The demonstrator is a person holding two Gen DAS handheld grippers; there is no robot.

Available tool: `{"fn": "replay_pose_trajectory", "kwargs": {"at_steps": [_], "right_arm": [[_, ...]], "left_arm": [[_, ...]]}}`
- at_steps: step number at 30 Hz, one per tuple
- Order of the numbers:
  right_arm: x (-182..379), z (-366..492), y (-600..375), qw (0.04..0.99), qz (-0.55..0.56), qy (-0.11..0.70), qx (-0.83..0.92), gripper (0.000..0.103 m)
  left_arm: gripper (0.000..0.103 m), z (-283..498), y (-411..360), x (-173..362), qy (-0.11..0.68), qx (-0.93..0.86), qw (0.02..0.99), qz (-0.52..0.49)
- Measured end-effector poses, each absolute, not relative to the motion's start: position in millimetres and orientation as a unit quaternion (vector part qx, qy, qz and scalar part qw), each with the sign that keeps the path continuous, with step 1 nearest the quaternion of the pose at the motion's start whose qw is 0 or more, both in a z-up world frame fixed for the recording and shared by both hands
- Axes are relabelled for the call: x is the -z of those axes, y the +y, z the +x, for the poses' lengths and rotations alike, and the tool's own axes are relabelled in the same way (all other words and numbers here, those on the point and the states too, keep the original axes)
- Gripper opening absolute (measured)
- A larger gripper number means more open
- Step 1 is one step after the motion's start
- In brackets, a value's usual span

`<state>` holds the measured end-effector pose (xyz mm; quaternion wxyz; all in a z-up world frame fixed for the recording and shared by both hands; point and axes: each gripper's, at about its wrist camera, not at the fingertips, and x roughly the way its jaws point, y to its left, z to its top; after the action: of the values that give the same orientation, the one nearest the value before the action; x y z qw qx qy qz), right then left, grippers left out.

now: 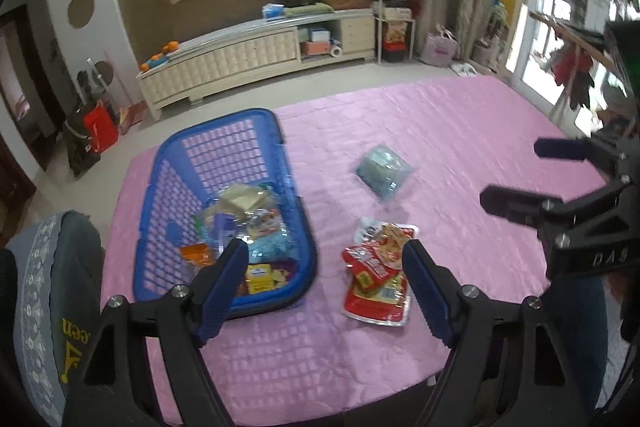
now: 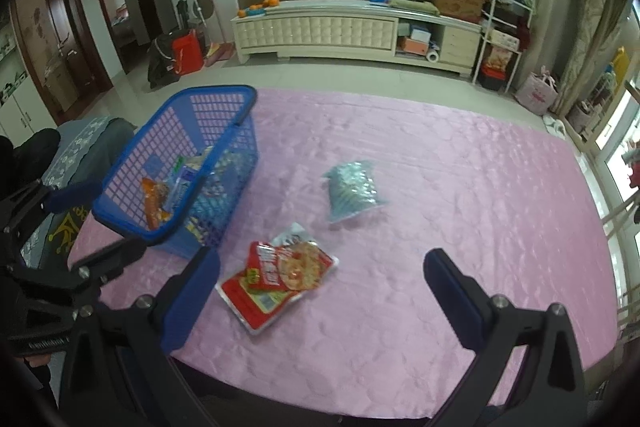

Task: Organize snacks
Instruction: 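Move the left tool back down onto the remaining red snack packs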

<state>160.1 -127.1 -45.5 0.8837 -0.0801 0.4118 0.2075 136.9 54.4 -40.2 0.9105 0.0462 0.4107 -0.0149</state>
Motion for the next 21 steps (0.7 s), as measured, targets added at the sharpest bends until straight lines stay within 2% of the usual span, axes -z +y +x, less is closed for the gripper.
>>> {"fn": "replay_pose_trajectory", "kwargs": {"at_steps": [14,21], "right_arm": [[90,182,-179,0.875,-0.053,0.447,-0.18,0.103],[116,200,-192,0.862,-0.04,0.473,-0.176,0.103]], "left_arm": [[0.077,168,-12,100,0.449,0.045,0.874,0.179],[0.077,192,-21,135,0.485,0.065,0.852,0.188]]}}
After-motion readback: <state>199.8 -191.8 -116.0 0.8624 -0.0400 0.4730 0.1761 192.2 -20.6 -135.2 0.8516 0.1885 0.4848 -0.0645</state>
